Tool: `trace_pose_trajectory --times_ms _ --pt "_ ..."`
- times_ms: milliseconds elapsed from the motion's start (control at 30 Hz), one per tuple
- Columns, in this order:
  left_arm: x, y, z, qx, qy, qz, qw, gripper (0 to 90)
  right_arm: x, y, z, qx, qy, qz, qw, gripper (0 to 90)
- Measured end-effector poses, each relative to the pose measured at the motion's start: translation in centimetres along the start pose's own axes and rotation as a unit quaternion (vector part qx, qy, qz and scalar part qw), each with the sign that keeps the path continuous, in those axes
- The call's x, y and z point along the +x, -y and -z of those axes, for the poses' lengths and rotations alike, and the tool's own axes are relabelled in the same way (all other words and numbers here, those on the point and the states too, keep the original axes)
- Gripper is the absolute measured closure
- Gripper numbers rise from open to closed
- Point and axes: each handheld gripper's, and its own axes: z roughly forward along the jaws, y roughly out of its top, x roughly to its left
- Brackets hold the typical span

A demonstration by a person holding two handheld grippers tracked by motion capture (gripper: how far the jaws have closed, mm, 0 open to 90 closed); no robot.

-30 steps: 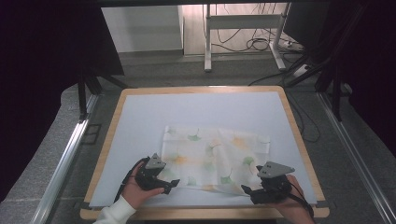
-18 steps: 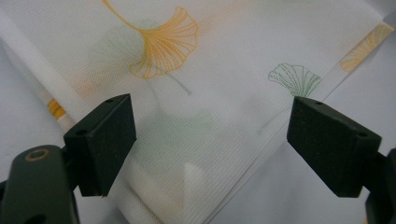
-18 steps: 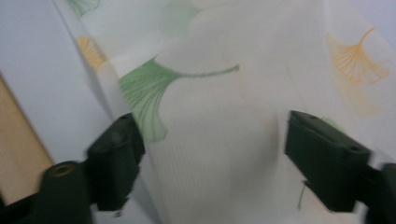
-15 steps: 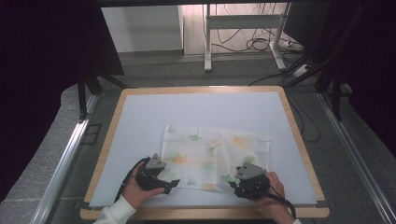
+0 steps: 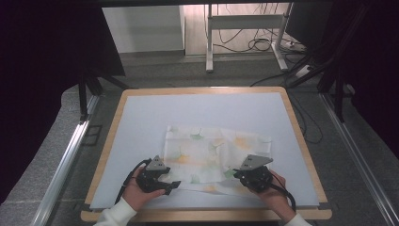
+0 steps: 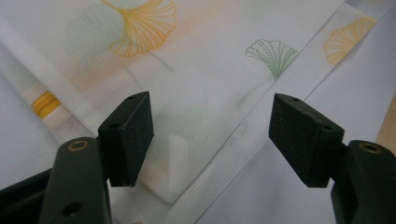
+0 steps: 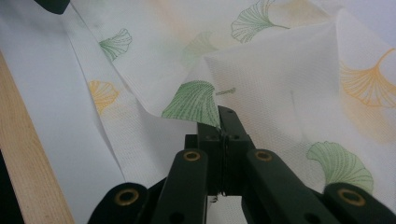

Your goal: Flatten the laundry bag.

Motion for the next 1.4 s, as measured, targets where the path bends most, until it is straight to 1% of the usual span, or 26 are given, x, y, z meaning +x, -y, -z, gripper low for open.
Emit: trace_pose_trajectory --times_ms 133,200,267,400,500,533,567,600,700,800,867,967,1067,1100,1200,1233,1267,1300,1400 --pt "0.0 0.0 0.0 -0.001 0.0 0.001 1.0 30.1 -0.1 0.0 0.0 -0.001 0.0 0.001 1.0 88.5" --pt "-0.1 0.0 0.1 -0.002 0.003 -0.001 1.0 30.1 -0.3 -0.2 0.2 -0.005 0.003 0.0 1.0 88.6" --pt "-0.2 -0.1 0.1 -0.001 0.004 -0.005 1.0 30.1 -0.7 -0.5 0.4 -0.011 0.006 -0.002 0.9999 88.6" --pt "-0.3 -0.1 0.0 -0.001 0.004 -0.004 1.0 30.0 -1.8 -1.6 1.1 -0.028 0.015 -0.007 0.9995 88.7" --pt "-0.2 -0.1 -0.1 0.002 0.005 -0.003 1.0 30.0 -2.4 -2.2 1.4 -0.035 0.023 -0.008 0.9991 88.7" --pt "-0.2 0.0 -0.2 0.005 0.005 -0.004 1.0 29.9 -3.3 -3.0 1.7 -0.044 0.031 -0.011 0.9985 88.7" --pt "-0.1 0.0 -0.5 0.013 0.008 -0.007 0.9999 29.8 -3.7 -3.4 1.8 -0.047 0.035 -0.012 0.9982 88.7" --pt "-0.2 0.0 -0.7 0.016 0.009 -0.004 0.9998 29.7 -4.0 -3.6 1.9 -0.049 0.037 -0.013 0.998 88.7" --pt "0.0 0.0 -0.8 0.021 0.011 -0.004 0.9997 29.2 -5.5 -4.7 1.8 -0.057 0.042 -0.025 0.9972 88.7" --pt "0.1 0.0 -0.9 0.017 0.015 0.004 0.9997 29.1 -6.7 -5.5 1.6 -0.056 0.051 -0.028 0.9967 88.7" --pt "0.2 0.0 -0.8 0.02 0.018 0.001 0.9996 29.2 -7.5 -6.0 1.3 -0.053 0.057 -0.031 0.9965 88.7" --pt "0.2 0.0 -0.9 0.018 0.018 0.002 0.9997 29.0 -8.9 -6.7 0.6 -0.049 0.066 -0.038 0.9959 88.7" --pt "0.1 0.0 -0.9 0.018 0.018 0.003 0.9997 28.6 -10.3 -7.2 0.1 -0.047 0.073 -0.05 0.995 88.6" --pt "0.1 0.0 -0.9 0.018 0.018 0.003 0.9997 28.4 -11.1 -7.4 -0.3 -0.046 0.078 -0.057 0.9943 88.6" --pt "0.1 0.0 -0.9 0.019 0.02 0.002 0.9996 28.2 -12.6 -7.5 -1.1 -0.041 0.089 -0.068 0.9928 88.6" --pt "0.2 0.0 -0.9 0.019 0.02 0.002 0.9996 28.0 -13.5 -7.6 -1.6 -0.038 0.097 -0.075 0.9917 88.7" --pt "0.2 0.0 -0.9 0.019 0.02 0.002 0.9996 27.9 -13.5 -7.6 -1.6 -0.038 0.097 -0.075 0.9917 88.7" --pt "0.2 0.0 -0.9 0.019 0.021 0.002 0.9996 27.9 -14.7 -7.6 -2.2 -0.034 0.105 -0.087 0.9901 88.7" --pt "0.2 0.0 -0.9 0.019 0.022 0.002 0.9996 27.9 -16.2 -7.5 -2.9 -0.029 0.117 -0.099 0.9877 88.7"
